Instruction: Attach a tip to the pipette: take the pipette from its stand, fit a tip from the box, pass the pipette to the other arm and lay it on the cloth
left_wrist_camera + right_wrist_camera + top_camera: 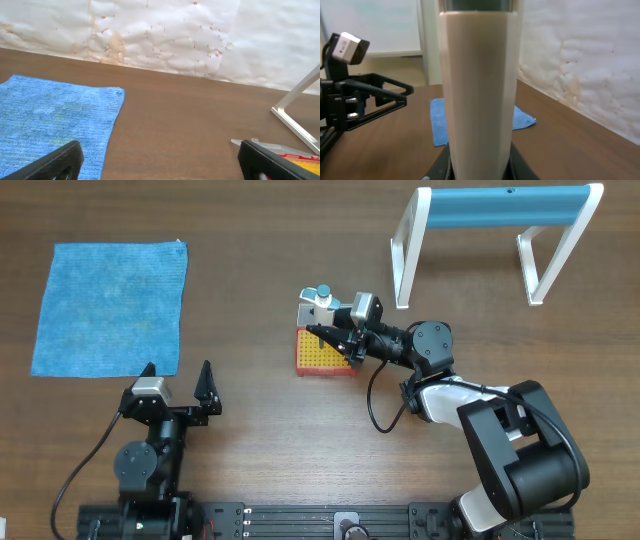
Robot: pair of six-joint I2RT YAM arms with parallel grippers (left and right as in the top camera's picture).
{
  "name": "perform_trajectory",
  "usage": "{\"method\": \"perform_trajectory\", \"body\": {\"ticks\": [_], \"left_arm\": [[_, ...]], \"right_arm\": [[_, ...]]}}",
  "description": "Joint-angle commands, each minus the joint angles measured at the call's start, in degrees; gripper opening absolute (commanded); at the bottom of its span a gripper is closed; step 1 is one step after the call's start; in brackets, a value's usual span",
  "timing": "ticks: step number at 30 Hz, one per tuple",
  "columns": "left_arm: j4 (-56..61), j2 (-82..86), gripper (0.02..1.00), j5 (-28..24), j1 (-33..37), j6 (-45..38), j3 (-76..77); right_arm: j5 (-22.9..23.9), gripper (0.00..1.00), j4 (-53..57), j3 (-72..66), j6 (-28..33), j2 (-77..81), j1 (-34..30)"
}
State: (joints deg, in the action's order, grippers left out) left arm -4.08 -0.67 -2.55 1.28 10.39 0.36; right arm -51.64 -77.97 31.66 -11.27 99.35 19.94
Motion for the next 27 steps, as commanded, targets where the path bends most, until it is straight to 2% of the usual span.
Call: {"method": "perform_trajectory", "body": {"ticks": [1, 8, 27], "left_arm": [[-0.48, 0.31, 0.998, 0.44, -0.26, 0.31, -0.04], [-0.48, 0.31, 0.996, 0.44, -0.26, 0.28, -0.04], [-0.48, 0.31, 0.998, 0.44, -0.26, 0.31, -0.04]], "right_arm": [[4.55, 0.075, -0.15, -0.31, 1.55, 1.60, 0.24], [4.76, 0.075, -0.15, -0.31, 5.86, 3.41, 0.42], [6.23, 0.075, 0.94, -0.31, 6.27, 4.55, 1.27]]}}
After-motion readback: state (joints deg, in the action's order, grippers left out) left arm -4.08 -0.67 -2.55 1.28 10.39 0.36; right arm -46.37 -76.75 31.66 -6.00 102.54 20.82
